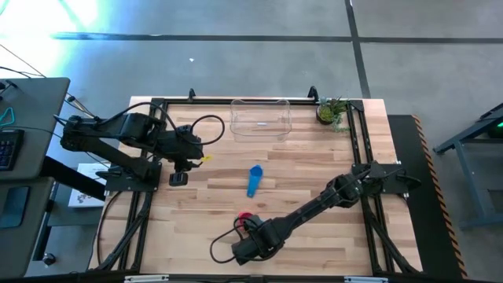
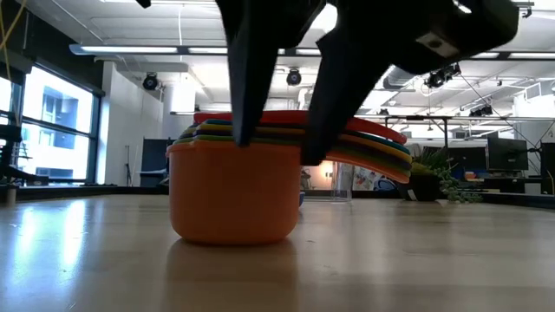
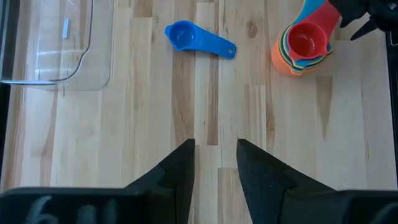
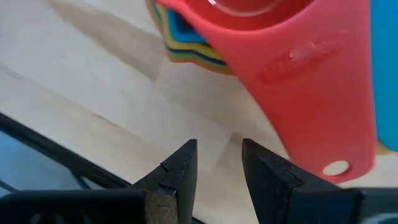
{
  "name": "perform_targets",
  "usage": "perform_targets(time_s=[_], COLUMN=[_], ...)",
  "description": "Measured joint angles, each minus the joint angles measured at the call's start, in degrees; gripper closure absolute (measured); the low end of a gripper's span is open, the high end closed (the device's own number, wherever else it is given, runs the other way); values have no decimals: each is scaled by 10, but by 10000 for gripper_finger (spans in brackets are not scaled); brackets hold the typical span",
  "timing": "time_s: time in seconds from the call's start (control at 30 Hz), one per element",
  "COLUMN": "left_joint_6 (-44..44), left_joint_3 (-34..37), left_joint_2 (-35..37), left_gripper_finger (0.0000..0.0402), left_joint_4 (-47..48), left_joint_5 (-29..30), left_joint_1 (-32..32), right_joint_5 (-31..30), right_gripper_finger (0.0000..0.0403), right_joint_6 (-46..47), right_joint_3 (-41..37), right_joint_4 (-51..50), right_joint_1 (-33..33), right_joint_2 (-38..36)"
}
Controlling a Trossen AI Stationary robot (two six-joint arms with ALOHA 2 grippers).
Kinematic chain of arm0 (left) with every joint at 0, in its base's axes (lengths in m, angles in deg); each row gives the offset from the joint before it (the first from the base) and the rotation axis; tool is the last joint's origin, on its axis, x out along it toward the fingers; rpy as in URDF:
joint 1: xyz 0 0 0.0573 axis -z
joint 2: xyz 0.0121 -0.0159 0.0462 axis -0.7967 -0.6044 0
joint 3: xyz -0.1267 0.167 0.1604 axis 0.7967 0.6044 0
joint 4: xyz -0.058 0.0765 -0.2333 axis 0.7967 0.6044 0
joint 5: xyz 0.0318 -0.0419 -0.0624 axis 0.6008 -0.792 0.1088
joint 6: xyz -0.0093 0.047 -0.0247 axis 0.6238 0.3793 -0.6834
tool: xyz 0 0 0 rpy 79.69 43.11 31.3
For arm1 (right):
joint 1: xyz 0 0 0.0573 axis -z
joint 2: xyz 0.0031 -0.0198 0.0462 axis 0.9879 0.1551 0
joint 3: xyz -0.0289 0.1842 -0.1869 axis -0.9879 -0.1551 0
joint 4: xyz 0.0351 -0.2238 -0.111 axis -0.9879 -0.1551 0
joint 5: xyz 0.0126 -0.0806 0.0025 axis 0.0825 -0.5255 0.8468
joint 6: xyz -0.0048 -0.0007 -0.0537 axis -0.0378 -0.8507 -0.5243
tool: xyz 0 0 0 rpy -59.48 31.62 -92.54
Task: Nest measuring cups in basket
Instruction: Stack the red measuring cup in the light blue measuring cup
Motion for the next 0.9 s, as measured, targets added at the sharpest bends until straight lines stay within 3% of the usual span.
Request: perform_targets(time_s=[0.5,0.9], left_joint_6=[9,9], left_joint_3=[0,0], left_joint_2=[0,0], left_gripper_finger=[291,291], left_joint_4=[0,0], left_joint_5=[0,0], left_joint_1=[0,0], right_joint_5=[-33,-19], right_gripper_finger=[284,284], right_joint_6=[24,23], right_joint_3=[2,2], right_joint_4=[-49,-57], right_joint_1=[2,7], right_joint_2=[-1,-1])
